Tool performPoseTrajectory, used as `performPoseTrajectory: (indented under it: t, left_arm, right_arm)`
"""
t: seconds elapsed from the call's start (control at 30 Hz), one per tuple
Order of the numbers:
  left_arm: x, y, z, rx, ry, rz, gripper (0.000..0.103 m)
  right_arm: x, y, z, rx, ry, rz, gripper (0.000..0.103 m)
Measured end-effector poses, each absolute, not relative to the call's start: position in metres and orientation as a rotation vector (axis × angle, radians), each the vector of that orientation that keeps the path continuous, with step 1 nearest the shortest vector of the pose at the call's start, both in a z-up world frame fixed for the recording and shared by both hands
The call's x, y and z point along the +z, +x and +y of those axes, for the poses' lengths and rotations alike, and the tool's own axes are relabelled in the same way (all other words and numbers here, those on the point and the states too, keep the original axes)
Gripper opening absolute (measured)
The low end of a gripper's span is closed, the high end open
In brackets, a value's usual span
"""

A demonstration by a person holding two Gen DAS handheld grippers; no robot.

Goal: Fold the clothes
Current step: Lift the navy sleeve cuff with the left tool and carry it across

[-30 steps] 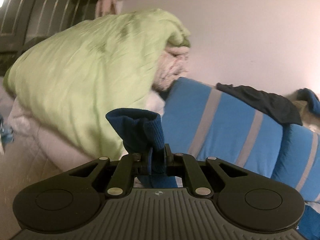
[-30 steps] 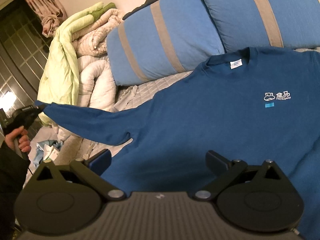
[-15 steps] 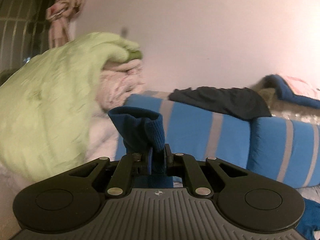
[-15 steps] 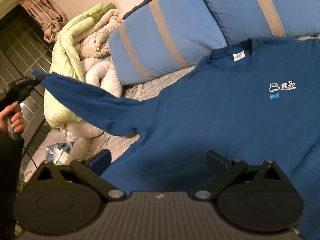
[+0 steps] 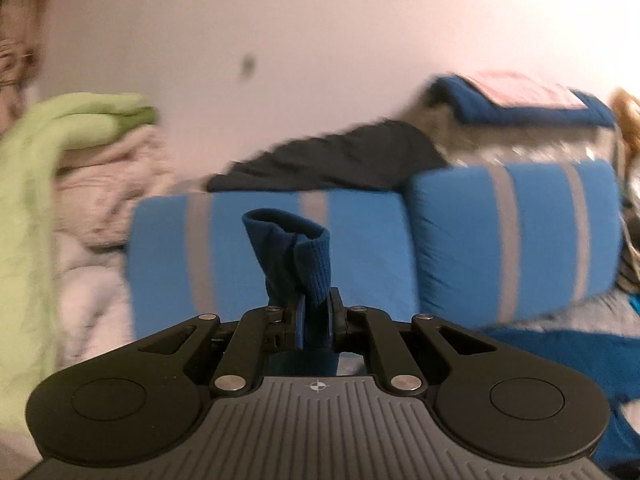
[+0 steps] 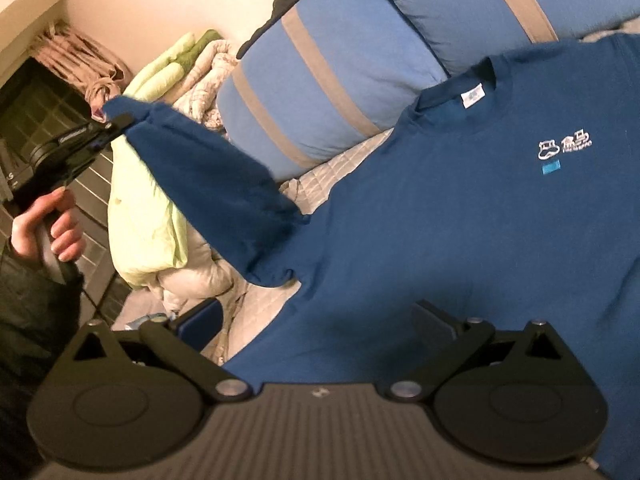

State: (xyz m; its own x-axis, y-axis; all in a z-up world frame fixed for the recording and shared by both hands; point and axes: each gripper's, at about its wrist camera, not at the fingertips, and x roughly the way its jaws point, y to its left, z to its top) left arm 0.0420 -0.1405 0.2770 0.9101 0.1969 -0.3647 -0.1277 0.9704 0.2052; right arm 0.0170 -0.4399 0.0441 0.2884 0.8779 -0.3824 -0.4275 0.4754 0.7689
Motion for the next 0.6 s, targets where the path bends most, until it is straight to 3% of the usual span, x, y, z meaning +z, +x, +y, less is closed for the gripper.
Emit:
performPoseTrajectory:
  t: [0.03, 0.07, 0.1, 0.17, 0.33, 0.43, 0.6]
  left_arm:
    - [0.271, 0.047, -0.151, 0.134, 0.195, 0.409, 0.013]
    - [0.264, 0.051, -0.161, 0.096, 0.210, 0.424, 0.022]
    - [0.257, 0.053, -0.169, 0.062, 0.222, 0.436, 0.038]
    - [0.247, 0.053, -0.182, 0.008, 0.241, 0.444, 0.051]
    - [0.239, 0.041, -0.182, -0.031, 0.229, 0.461, 0.056]
    - [0.241, 0.027, -0.166, -0.008, 0.232, 0.468, 0.066]
    - [0.251, -0.002, -0.135, 0.059, 0.193, 0.495, 0.066]
  right_arm:
    - [0.044, 0.017, -0.439, 0.944, 0.596, 0.898, 0.103]
    - [0.044, 0.017, -0.438, 0.947, 0.591, 0.899, 0.103]
    - [0.044, 0.017, -0.437, 0.950, 0.584, 0.900, 0.103]
    - [0.044, 0.016, -0.435, 0.958, 0.570, 0.901, 0.103]
    - [0.045, 0.015, -0.436, 0.969, 0.561, 0.893, 0.103]
    - [0.044, 0.016, -0.437, 0.965, 0.574, 0.895, 0.103]
    - [0.046, 0.016, -0.441, 0.961, 0.582, 0.885, 0.103]
